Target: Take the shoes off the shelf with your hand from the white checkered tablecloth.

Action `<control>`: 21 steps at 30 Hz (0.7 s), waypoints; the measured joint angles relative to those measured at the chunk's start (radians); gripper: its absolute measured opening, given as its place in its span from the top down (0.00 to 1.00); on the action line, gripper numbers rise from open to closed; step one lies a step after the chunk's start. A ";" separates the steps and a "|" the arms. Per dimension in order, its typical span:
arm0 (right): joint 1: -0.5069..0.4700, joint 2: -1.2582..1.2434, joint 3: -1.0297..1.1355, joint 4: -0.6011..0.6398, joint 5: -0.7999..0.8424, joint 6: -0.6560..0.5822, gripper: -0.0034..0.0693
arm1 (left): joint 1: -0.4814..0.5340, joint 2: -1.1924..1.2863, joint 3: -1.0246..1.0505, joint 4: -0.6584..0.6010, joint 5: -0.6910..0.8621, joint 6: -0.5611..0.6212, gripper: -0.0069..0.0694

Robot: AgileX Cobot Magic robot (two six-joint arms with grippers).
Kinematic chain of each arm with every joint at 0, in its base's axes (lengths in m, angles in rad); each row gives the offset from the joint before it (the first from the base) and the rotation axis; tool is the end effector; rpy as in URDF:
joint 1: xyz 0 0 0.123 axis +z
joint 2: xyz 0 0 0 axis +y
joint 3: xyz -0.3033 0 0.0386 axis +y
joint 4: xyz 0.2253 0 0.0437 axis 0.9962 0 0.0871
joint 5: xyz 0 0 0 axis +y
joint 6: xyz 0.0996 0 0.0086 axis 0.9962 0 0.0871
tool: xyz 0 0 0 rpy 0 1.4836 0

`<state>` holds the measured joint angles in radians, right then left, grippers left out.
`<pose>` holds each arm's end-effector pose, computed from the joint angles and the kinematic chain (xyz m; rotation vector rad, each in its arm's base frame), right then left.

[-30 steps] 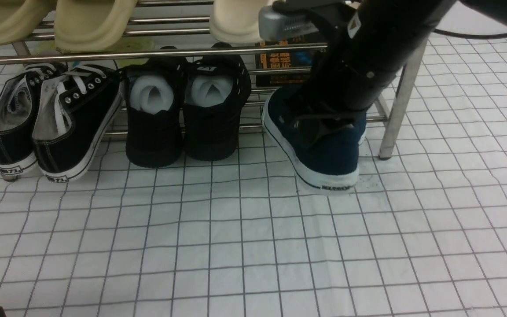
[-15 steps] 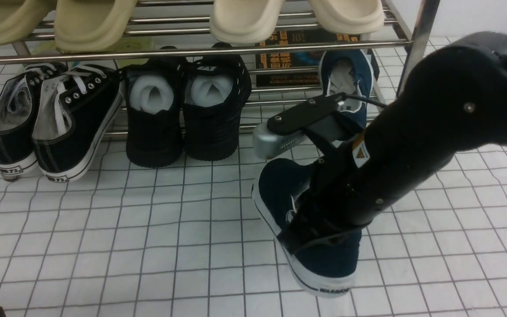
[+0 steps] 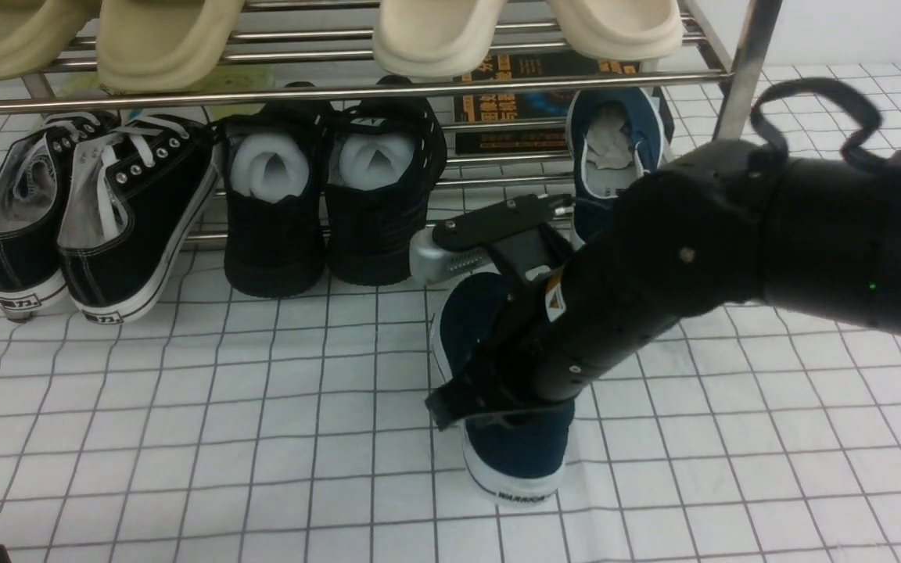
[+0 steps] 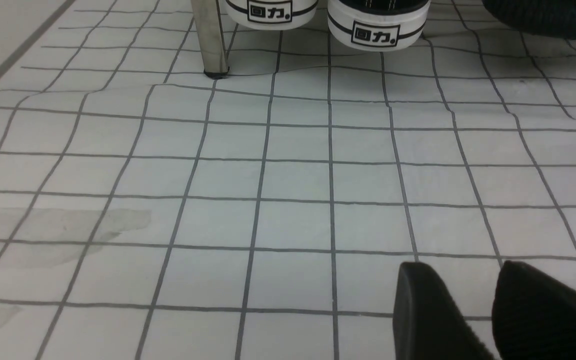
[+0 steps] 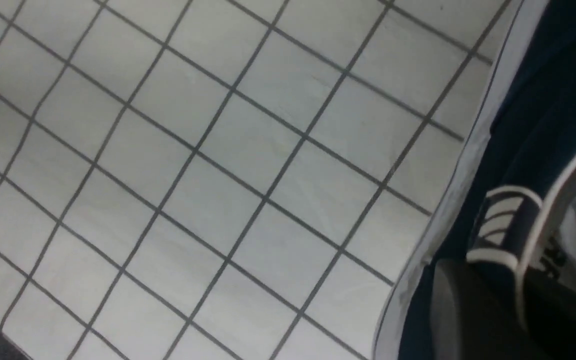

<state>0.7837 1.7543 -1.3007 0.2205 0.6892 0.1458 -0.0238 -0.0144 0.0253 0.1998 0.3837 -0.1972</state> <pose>0.2485 0.2673 0.2691 -0.6768 2.6269 0.5444 0.0173 0.0070 0.1689 -0.0399 1.8702 0.0452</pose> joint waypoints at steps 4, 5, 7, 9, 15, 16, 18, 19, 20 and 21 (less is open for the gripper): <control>-0.001 0.013 -0.005 0.003 -0.027 0.010 0.48 | 0.000 0.000 0.000 0.001 0.000 0.000 0.60; -0.005 0.010 -0.015 0.003 -0.014 0.005 0.43 | 0.000 0.000 0.000 0.001 0.000 0.000 0.60; -0.017 0.002 -0.057 0.003 0.047 -0.008 0.39 | 0.000 0.000 0.000 0.001 0.000 0.000 0.60; -0.052 -0.008 -0.141 0.003 0.165 -0.029 0.46 | 0.000 0.000 0.000 0.001 0.000 0.000 0.60; -0.222 -0.021 -0.331 -0.033 0.267 -0.064 0.95 | 0.000 0.000 0.000 0.001 0.000 0.000 0.60; -0.227 -0.019 -0.334 -0.035 0.264 -0.064 0.95 | 0.000 0.000 0.000 0.001 0.000 0.000 0.60; -0.273 -0.007 -0.345 -0.045 0.225 -0.064 0.93 | 0.000 0.000 0.000 0.002 0.000 0.000 0.60; -0.275 -0.005 -0.346 -0.046 0.217 -0.064 0.91 | 0.000 0.000 0.000 0.002 0.000 0.000 0.60; -0.292 0.010 -0.349 -0.050 0.185 -0.064 0.84 | 0.000 0.000 0.000 0.002 0.000 0.000 0.60; -0.300 0.028 -0.350 -0.053 0.149 -0.065 0.75 | 0.000 0.000 0.000 0.002 0.000 0.000 0.60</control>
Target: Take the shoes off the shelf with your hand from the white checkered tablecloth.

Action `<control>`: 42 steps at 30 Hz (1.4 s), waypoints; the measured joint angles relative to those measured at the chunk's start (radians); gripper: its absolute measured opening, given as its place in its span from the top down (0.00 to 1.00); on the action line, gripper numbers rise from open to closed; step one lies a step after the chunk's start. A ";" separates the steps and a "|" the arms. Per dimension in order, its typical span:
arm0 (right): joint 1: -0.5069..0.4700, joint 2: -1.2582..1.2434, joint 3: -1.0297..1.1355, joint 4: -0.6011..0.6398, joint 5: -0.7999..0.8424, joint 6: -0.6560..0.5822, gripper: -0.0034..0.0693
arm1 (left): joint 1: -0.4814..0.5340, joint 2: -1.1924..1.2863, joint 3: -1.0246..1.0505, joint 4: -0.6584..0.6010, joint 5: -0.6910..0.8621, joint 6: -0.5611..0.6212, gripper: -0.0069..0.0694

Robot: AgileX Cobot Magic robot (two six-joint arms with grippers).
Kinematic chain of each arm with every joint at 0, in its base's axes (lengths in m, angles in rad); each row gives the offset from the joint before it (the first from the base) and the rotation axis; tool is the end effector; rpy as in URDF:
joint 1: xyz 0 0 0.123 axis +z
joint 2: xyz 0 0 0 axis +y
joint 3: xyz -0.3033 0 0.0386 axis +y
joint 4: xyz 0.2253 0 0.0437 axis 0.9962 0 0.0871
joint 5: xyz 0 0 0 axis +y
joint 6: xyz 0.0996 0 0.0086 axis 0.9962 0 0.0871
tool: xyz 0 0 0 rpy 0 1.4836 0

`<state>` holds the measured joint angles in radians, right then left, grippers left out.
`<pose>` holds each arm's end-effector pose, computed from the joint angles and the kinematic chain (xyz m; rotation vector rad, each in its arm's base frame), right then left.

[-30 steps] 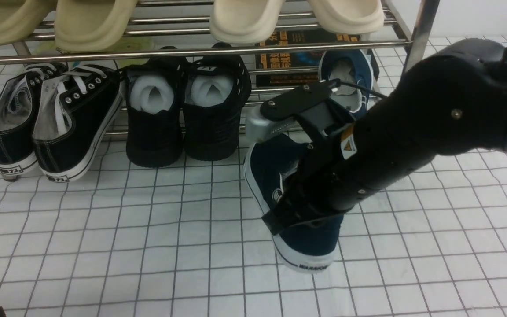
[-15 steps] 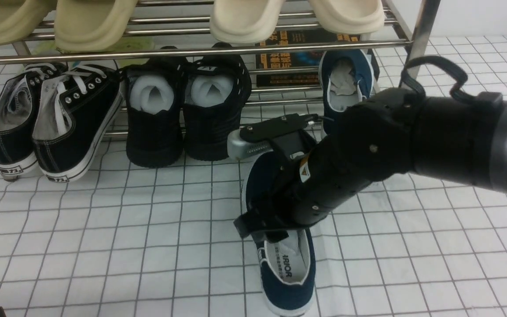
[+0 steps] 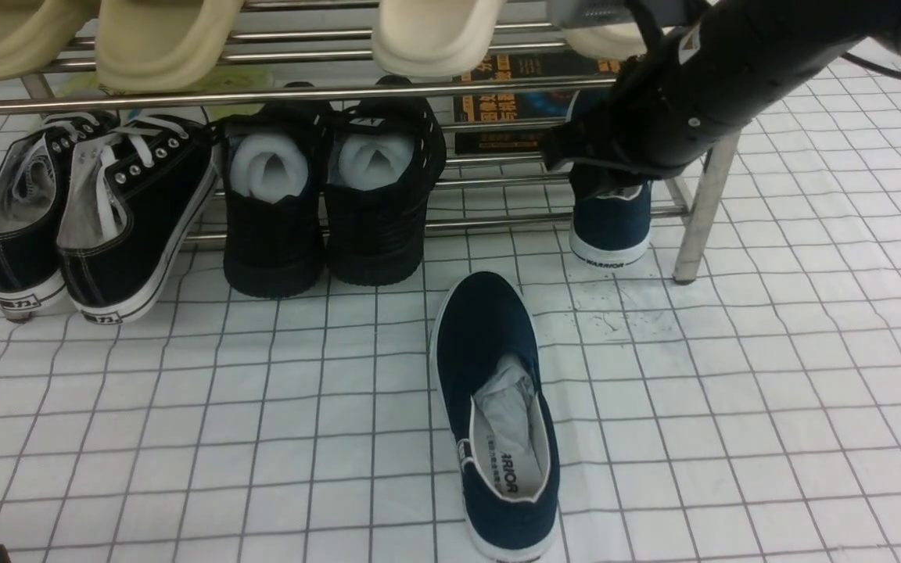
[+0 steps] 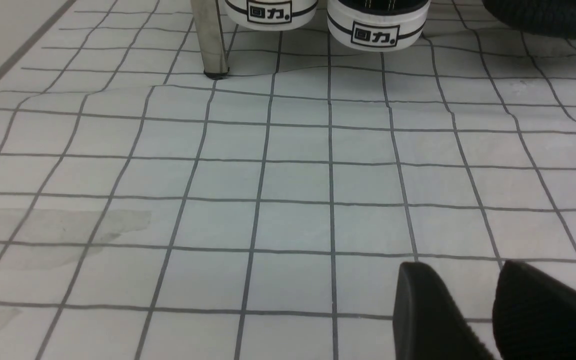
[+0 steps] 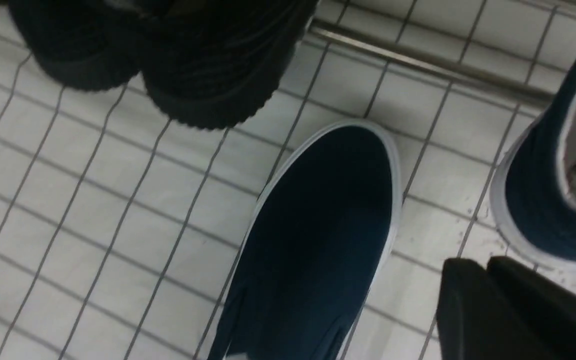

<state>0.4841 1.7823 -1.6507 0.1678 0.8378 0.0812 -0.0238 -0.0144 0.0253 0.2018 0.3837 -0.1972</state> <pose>0.3429 0.1944 0.3490 -0.4153 2.4547 0.4464 0.0173 0.0071 0.1689 -0.0386 1.8701 0.0471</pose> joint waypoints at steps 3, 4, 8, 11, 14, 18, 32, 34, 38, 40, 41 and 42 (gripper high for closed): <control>-0.005 0.043 0.000 -0.015 -0.069 0.000 0.50 | 0.000 0.000 0.000 0.000 0.000 0.000 0.60; -0.005 0.054 0.000 -0.022 -0.087 0.000 0.43 | 0.000 0.000 0.000 0.000 0.000 0.000 0.60; -0.005 0.099 0.000 -0.045 -0.149 0.000 0.23 | 0.000 0.000 0.000 0.000 0.000 0.000 0.60; -0.005 0.147 0.000 -0.092 -0.205 0.000 0.11 | 0.000 0.000 0.000 0.000 0.000 0.000 0.60; -0.006 0.180 0.000 -0.129 -0.238 0.000 0.13 | 0.000 0.000 0.000 0.000 0.000 0.000 0.60; -0.006 0.208 0.000 -0.160 -0.259 0.000 0.22 | 0.000 0.000 0.000 0.000 0.000 0.000 0.60; 0.050 0.046 0.000 -0.168 0.090 0.043 0.91 | 0.000 0.000 0.000 0.000 0.000 0.000 0.60; 0.079 0.000 0.007 -0.168 0.184 0.045 0.91 | 0.000 0.000 0.000 0.000 0.000 0.000 0.60; 0.132 -0.077 0.067 -0.161 0.270 0.045 0.91 | 0.000 0.000 0.000 0.000 0.000 0.000 0.60; 0.161 -0.101 0.126 -0.161 0.281 0.045 0.91 | 0.000 0.000 0.000 0.000 0.000 0.000 0.60; 0.178 -0.114 0.174 -0.159 0.278 0.045 0.91 | 0.000 0.000 0.000 0.000 0.000 0.000 0.60; 0.185 -0.116 0.201 -0.155 0.271 0.045 0.91 | 0.000 0.000 0.000 0.000 0.000 0.000 0.60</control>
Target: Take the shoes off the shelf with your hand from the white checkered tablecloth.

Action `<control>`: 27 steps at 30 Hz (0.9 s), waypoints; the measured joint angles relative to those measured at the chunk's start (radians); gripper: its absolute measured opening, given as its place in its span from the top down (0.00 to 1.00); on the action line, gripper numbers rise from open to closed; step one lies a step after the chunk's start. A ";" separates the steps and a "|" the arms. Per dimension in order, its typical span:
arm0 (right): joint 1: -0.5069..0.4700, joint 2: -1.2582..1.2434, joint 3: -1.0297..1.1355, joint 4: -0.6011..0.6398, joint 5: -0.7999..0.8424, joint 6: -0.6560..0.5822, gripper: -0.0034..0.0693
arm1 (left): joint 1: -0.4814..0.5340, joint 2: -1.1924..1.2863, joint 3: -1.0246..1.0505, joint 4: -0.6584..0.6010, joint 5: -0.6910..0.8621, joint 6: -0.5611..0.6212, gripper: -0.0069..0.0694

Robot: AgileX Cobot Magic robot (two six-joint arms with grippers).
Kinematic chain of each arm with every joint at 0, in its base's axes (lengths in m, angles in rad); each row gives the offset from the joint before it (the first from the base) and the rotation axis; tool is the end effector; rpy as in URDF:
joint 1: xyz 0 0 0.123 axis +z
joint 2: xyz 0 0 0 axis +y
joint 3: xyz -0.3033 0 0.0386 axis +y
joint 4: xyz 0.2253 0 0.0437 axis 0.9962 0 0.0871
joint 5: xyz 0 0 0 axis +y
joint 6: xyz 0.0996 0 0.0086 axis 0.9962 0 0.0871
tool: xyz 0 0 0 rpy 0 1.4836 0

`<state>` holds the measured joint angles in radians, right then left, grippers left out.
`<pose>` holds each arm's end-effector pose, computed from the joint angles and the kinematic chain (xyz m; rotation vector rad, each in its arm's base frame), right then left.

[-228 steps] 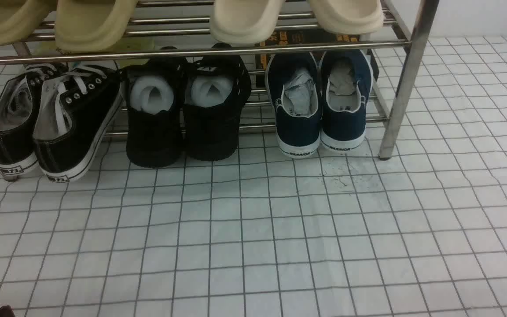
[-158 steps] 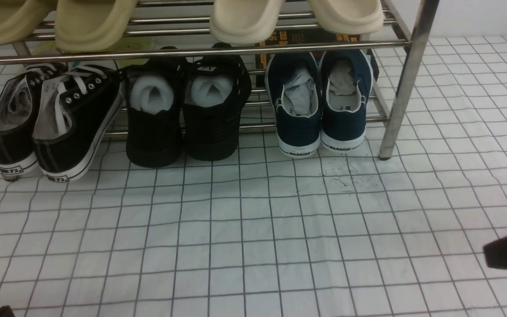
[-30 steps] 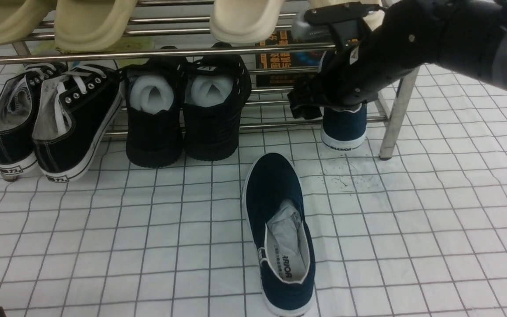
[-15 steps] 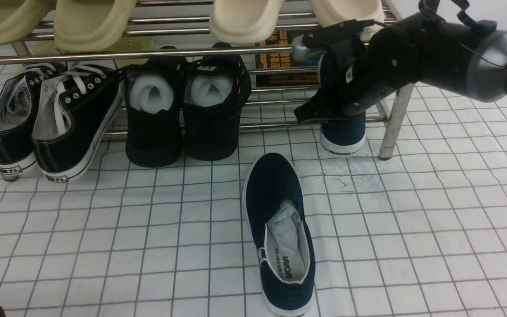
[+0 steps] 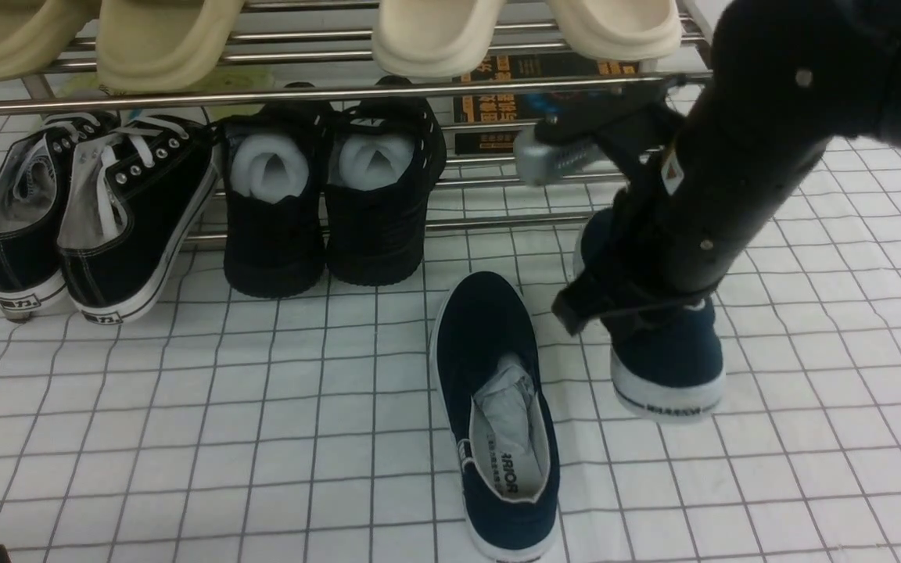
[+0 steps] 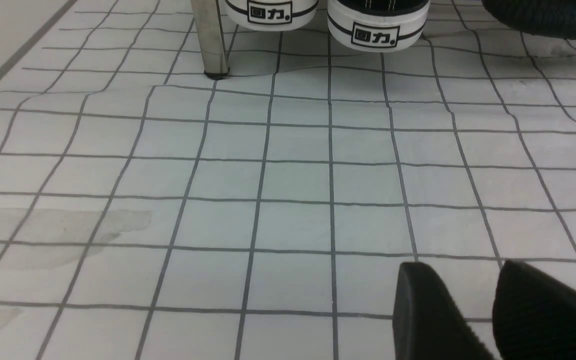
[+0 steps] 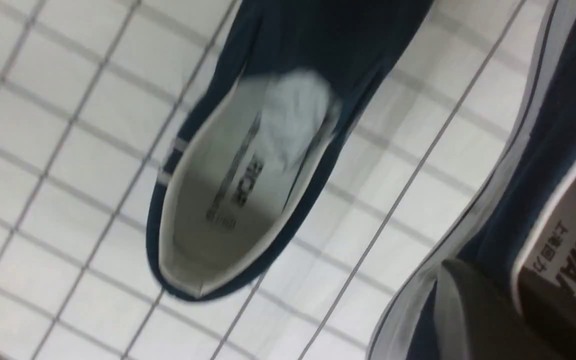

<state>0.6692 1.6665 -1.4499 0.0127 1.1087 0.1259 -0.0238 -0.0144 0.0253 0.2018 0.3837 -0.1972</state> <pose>0.2576 0.2052 0.3210 -0.7550 2.7303 0.2002 0.0173 0.0071 0.1689 -0.0386 1.8701 0.0471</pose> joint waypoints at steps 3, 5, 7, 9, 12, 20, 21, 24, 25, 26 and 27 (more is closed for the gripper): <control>0.005 0.000 0.051 0.002 -0.035 0.001 0.91 | 0.000 0.000 0.000 0.000 0.000 0.000 0.60; 0.005 0.000 0.092 -0.007 -0.087 0.001 0.91 | 0.000 0.000 0.000 0.000 0.000 0.000 0.60; 0.005 0.000 0.116 -0.032 -0.135 0.001 0.91 | 0.000 0.000 0.000 0.001 0.000 0.000 0.60; 0.005 0.000 0.118 -0.051 -0.157 0.001 0.91 | 0.000 0.000 0.000 0.001 0.000 0.000 0.60; 0.005 0.000 0.118 -0.065 -0.180 0.001 0.91 | 0.000 0.000 0.000 0.001 0.000 0.000 0.60; 0.005 0.012 0.118 -0.070 -0.209 0.001 0.91 | 0.000 0.000 0.000 0.001 0.000 0.000 0.60; 0.005 0.022 0.118 -0.070 -0.214 0.001 0.91 | 0.000 0.000 0.000 0.001 0.000 0.000 0.60; 0.005 0.053 0.118 -0.063 -0.227 0.001 0.89 | 0.000 0.000 0.000 0.001 0.000 0.000 0.60; 0.005 0.057 0.118 -0.059 -0.228 0.001 0.89 | 0.000 0.000 0.000 0.001 0.000 0.000 0.60; 0.005 0.068 0.118 -0.046 -0.228 0.001 0.87 | 0.000 0.000 0.000 0.001 0.000 0.000 0.60; 0.005 0.074 0.118 -0.026 -0.228 0.001 0.84 | 0.000 0.000 0.000 0.001 0.000 0.000 0.60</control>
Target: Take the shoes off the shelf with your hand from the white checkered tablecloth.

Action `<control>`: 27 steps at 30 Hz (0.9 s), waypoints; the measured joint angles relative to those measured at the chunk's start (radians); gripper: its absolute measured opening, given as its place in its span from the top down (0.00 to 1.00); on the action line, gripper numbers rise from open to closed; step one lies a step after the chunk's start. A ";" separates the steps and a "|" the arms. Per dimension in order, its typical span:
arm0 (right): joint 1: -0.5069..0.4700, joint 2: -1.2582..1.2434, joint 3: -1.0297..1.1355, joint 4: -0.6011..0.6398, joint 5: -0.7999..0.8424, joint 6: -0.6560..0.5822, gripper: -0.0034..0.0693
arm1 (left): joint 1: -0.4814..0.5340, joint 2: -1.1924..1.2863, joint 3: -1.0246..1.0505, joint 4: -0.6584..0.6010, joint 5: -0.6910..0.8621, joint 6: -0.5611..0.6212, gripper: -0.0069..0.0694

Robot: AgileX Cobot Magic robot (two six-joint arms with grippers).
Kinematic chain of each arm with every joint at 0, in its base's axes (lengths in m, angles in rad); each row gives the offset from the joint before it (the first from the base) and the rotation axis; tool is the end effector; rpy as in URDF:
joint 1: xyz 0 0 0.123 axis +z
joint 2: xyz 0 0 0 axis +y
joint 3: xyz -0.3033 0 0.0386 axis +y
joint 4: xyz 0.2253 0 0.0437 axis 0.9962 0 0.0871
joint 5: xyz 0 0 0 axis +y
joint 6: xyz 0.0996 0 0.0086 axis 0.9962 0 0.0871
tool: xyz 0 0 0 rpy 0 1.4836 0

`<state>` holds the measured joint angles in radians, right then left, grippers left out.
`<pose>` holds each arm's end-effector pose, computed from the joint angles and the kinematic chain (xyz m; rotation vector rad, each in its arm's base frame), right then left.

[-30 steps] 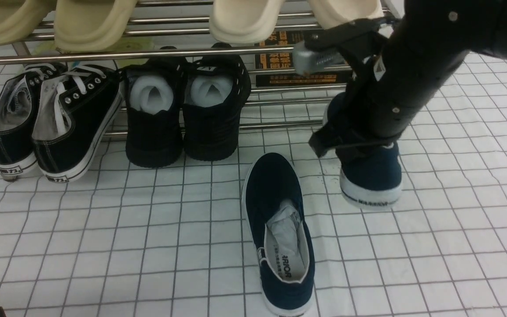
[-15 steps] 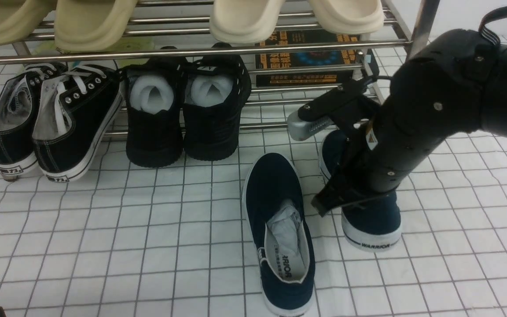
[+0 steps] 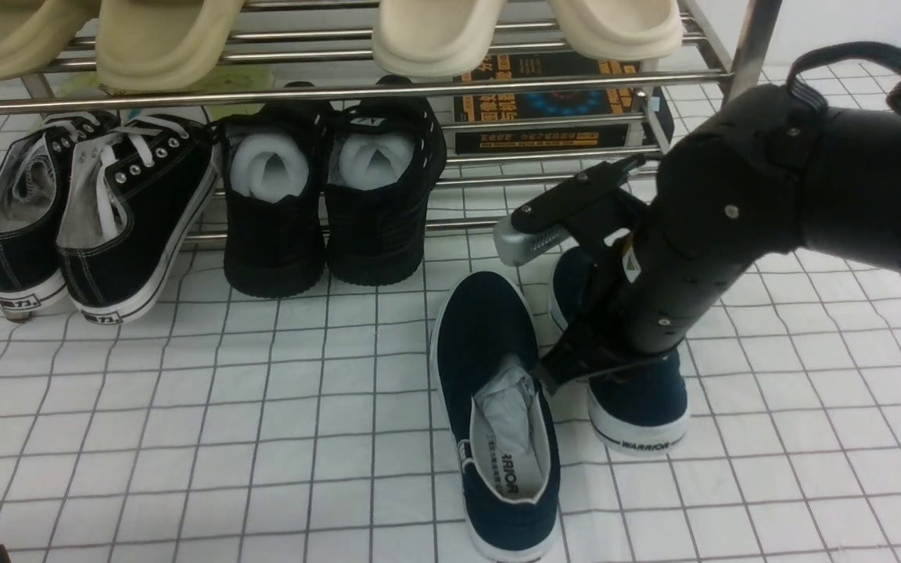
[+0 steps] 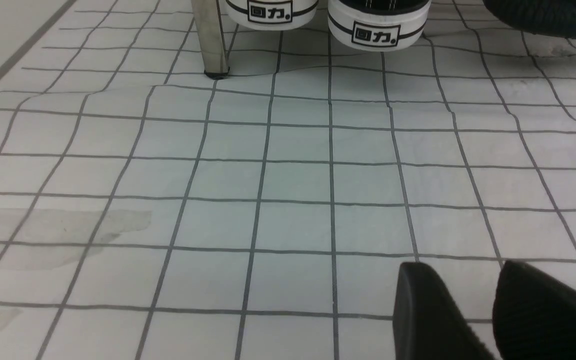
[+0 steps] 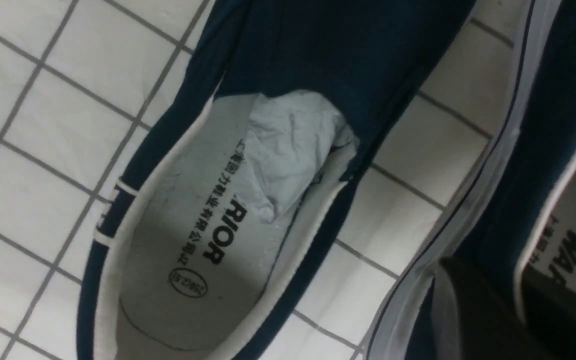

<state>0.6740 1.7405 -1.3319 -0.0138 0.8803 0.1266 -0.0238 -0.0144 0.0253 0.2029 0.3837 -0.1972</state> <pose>0.2736 0.2172 0.2727 -0.7635 2.6845 0.1872 0.0173 0.0072 0.1689 -0.0379 1.8701 0.0482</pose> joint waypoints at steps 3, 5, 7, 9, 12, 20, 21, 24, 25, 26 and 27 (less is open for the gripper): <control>0.000 0.002 0.000 0.022 0.001 0.000 0.71 | 0.000 0.000 0.000 0.000 0.000 0.000 0.60; 0.000 -0.005 0.000 0.036 0.009 0.000 0.62 | 0.000 0.000 0.000 0.000 0.000 0.000 0.60; 0.000 -0.020 -0.012 0.040 0.037 0.000 0.55 | 0.000 0.000 0.000 0.000 0.000 0.000 0.60; 0.000 -0.047 -0.046 0.041 0.087 0.000 0.50 | 0.000 0.000 0.000 0.000 0.000 0.000 0.60; 0.000 -0.094 -0.099 0.042 0.175 0.000 0.52 | 0.000 0.000 0.000 0.000 0.000 0.000 0.60; 0.000 -0.380 -0.156 0.024 0.354 -0.018 0.94 | 0.000 0.000 0.000 0.001 0.000 0.000 0.60; 0.000 -0.428 -0.143 0.024 0.354 -0.018 0.96 | 0.000 0.000 0.000 0.002 0.000 0.000 0.60; 0.000 -0.533 -0.087 0.024 0.351 -0.018 0.97 | 0.000 0.000 0.000 0.002 0.000 0.000 0.60; 0.000 -0.637 -0.021 0.024 0.319 -0.018 0.97 | 0.000 0.000 0.000 0.002 0.000 0.000 0.60; 0.000 -0.684 0.029 0.024 0.274 -0.018 0.97 | 0.000 0.000 0.000 0.002 0.000 0.000 0.60; 0.000 -0.742 0.074 0.024 0.217 -0.018 0.97 | 0.000 0.000 0.000 0.002 0.000 0.000 0.60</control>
<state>0.6740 0.9981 -1.2579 0.0103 1.0977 0.1082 -0.0238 -0.0144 0.0253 0.2049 0.3837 -0.1972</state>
